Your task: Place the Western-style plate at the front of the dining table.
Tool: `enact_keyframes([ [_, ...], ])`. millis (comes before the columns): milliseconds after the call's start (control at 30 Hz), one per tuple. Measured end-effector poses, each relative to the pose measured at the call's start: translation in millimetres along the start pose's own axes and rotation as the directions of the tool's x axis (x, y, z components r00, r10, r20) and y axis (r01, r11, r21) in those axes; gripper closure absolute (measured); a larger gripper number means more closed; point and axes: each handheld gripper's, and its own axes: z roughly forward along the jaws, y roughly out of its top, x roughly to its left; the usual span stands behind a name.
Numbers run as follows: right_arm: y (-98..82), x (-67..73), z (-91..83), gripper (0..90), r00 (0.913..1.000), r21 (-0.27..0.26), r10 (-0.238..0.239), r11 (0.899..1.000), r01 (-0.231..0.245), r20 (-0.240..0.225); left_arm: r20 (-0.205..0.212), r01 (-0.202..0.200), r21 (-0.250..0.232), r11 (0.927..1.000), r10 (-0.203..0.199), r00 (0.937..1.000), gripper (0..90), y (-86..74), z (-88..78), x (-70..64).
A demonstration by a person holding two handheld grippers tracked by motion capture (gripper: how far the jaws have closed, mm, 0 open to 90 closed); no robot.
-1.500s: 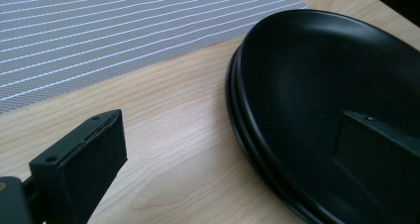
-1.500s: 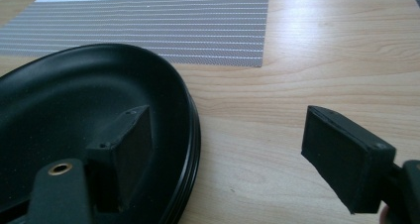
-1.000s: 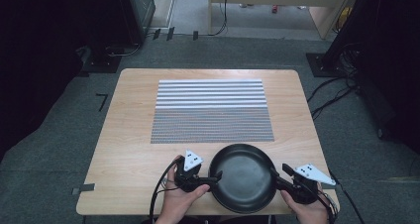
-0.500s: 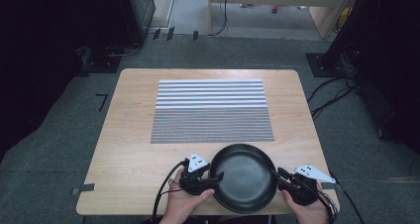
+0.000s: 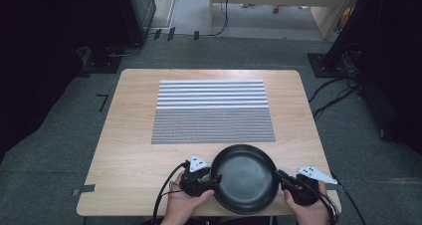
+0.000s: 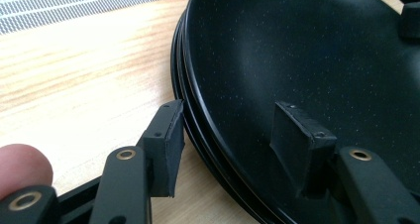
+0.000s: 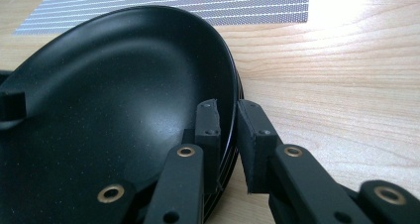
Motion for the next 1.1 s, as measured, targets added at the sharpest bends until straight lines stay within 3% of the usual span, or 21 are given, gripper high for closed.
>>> enact_keyframes([
  [200, -0.2, -1.0, -0.2, 82.3, 0.9995, -0.007, 0.031, 1.0, -0.031, -0.005, -0.006, 0.005, -0.006, 1.0, -0.005, 1.0, 49.3, 0.2, -0.7, -0.1],
  [300, -0.6, -1.8, 2.2, 83.9, 0.9972, -0.011, 0.06, 0.998, -0.06, -0.046, -0.018, 0.006, -0.016, 0.9999, -0.006, 0.9998, 50.7, 0.5, -1.6, -1.4],
  [533, 0.1, 3.7, 5.2, 84.3, 0.999, -0.027, 0.042, 0.999, -0.043, -0.015, -0.019, 0.012, -0.018, 0.9998, -0.012, 0.9998, 51.5, 0.7, -2.1, -1.5],
  [900, 3.7, 4.9, 12.3, 85.0, 0.9967, -0.035, 0.08, 0.996, -0.08, -0.016, -0.004, 0.029, -0.016, 0.9995, -0.029, 0.9996, 51.6, 1.7, -3.0, 0.4],
  [1100, 4.4, -1.0, 14.6, 85.3, 0.99, -0.03, 0.126, 0.991, -0.129, -0.062, 0.0, 0.036, -0.014, 0.9993, -0.036, 0.9994, 51.5, 1.7, -3.4, 1.1],
])
